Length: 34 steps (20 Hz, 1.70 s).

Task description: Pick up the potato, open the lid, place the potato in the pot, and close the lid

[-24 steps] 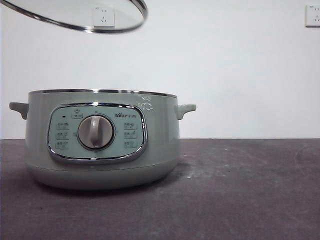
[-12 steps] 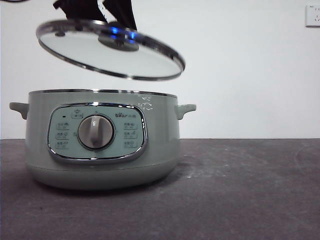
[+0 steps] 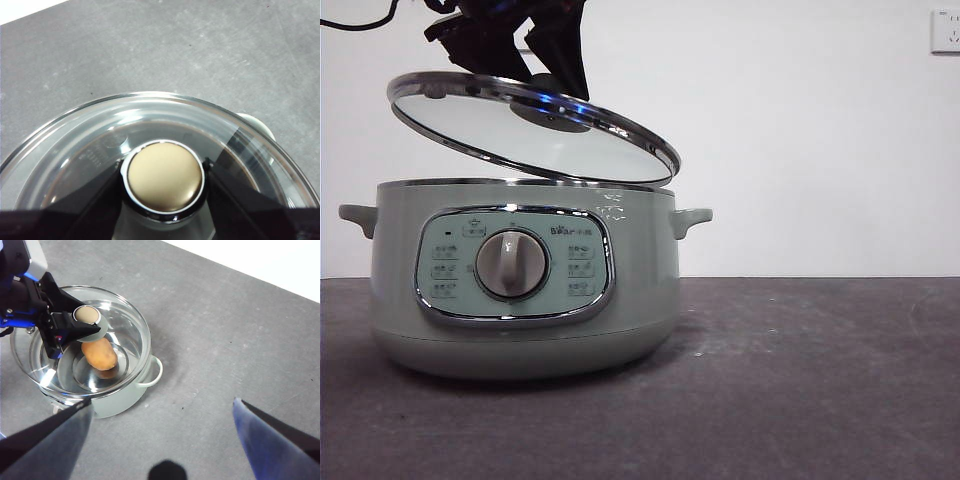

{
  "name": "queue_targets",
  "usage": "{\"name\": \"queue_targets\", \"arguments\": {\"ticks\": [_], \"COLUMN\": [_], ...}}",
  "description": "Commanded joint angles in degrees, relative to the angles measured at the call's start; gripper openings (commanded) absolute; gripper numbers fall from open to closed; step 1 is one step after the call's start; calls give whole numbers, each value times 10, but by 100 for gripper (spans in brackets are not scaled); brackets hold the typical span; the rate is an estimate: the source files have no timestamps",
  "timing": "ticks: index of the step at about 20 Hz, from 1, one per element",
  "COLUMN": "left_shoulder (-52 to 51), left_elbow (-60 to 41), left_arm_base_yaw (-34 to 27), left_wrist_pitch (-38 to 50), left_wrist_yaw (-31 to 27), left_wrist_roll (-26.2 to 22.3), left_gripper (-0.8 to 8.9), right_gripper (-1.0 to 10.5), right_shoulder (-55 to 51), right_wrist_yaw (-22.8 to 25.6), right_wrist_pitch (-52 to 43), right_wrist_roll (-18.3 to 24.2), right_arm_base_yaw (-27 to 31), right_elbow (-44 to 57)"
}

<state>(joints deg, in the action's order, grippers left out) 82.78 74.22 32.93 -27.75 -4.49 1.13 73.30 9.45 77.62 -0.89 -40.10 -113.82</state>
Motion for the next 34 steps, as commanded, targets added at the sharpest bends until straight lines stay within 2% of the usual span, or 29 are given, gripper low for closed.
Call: {"name": "queue_targets", "arguments": {"ticks": [1, 9, 15, 21, 34], "left_shoulder": [-4, -4, 1, 15, 16], "left_elbow": [-5, -52, -61, -61, -86], "left_arm_base_yaw": [0, 0, 0, 0, -1], "left_wrist_pitch": [20, 59, 53, 18, 38], "left_wrist_yaw": [-5, -15, -14, -10, -16], "left_wrist_roll": [4, 4, 5, 37, 83], "left_gripper": [-9, -9, -9, -9, -9], "right_gripper": [468, 469, 468, 468, 468], "right_shoulder": [-1, -1, -1, -1, -2], "right_wrist_yaw": [1, 1, -1, -1, -5], "right_wrist_pitch": [7, 7, 7, 8, 9], "right_wrist_roll": [-8, -8, -10, -12, -27], "right_arm_base_yaw": [0, 0, 0, 0, 0], "right_elbow": [-1, -1, -1, -1, -1]}}
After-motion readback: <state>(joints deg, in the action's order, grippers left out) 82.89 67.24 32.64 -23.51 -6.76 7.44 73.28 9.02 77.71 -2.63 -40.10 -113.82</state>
